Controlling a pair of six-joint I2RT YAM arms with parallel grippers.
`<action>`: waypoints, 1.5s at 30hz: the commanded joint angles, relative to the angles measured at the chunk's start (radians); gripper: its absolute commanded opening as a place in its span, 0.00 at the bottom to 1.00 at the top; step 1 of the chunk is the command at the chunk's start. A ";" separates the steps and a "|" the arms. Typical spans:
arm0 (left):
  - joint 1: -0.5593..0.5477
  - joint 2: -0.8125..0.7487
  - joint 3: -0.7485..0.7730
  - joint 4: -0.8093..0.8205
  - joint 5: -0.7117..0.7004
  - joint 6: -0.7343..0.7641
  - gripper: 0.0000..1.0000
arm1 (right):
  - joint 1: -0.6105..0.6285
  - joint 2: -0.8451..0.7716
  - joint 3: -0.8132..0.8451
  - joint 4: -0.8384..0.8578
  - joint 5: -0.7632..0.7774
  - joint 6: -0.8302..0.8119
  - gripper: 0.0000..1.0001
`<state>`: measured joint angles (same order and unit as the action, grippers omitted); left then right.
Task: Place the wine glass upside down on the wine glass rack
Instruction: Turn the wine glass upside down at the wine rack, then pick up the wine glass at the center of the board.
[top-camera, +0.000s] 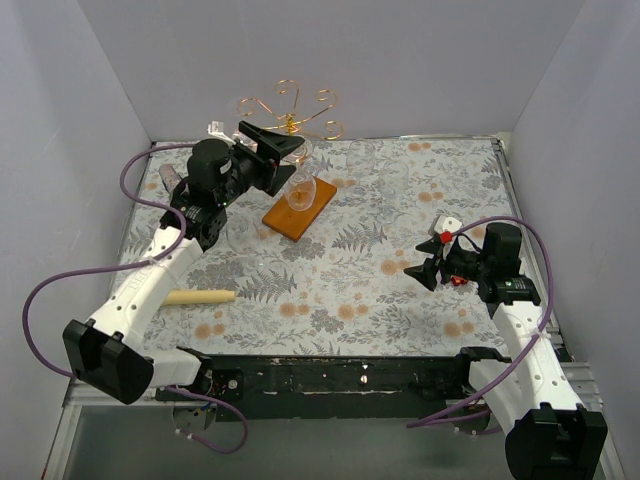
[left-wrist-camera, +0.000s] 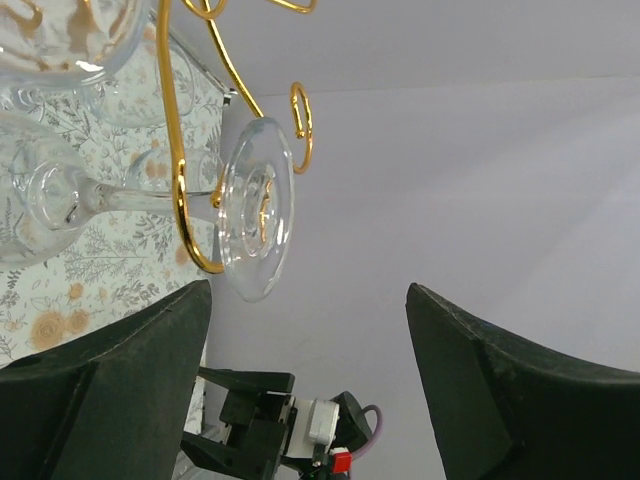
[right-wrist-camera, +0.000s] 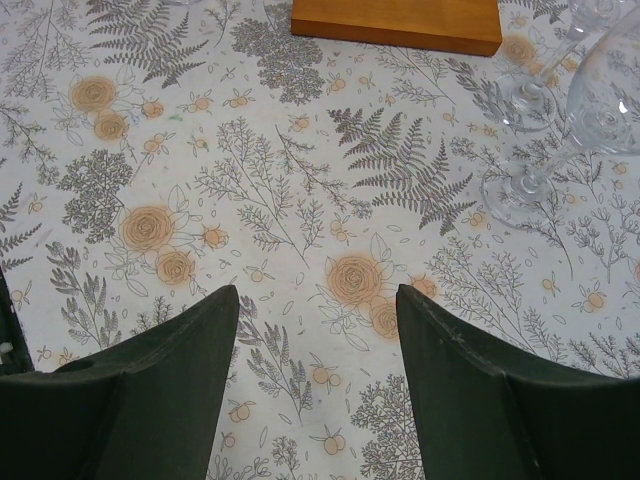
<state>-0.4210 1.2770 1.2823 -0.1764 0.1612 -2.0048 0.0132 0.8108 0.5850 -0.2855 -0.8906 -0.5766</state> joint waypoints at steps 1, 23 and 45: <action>-0.004 -0.054 -0.023 -0.015 0.035 0.015 0.82 | -0.004 -0.013 0.003 0.011 -0.007 -0.008 0.72; -0.002 -0.344 -0.032 -0.190 0.058 0.514 0.98 | -0.041 0.031 0.075 -0.174 -0.065 -0.132 0.72; -0.004 -0.717 -0.337 -0.298 -0.008 0.802 0.98 | -0.067 0.093 0.177 -0.365 -0.008 -0.134 0.72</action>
<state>-0.4213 0.5915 0.9737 -0.4515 0.1951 -1.2610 -0.0338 0.8818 0.7136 -0.6510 -0.8894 -0.7353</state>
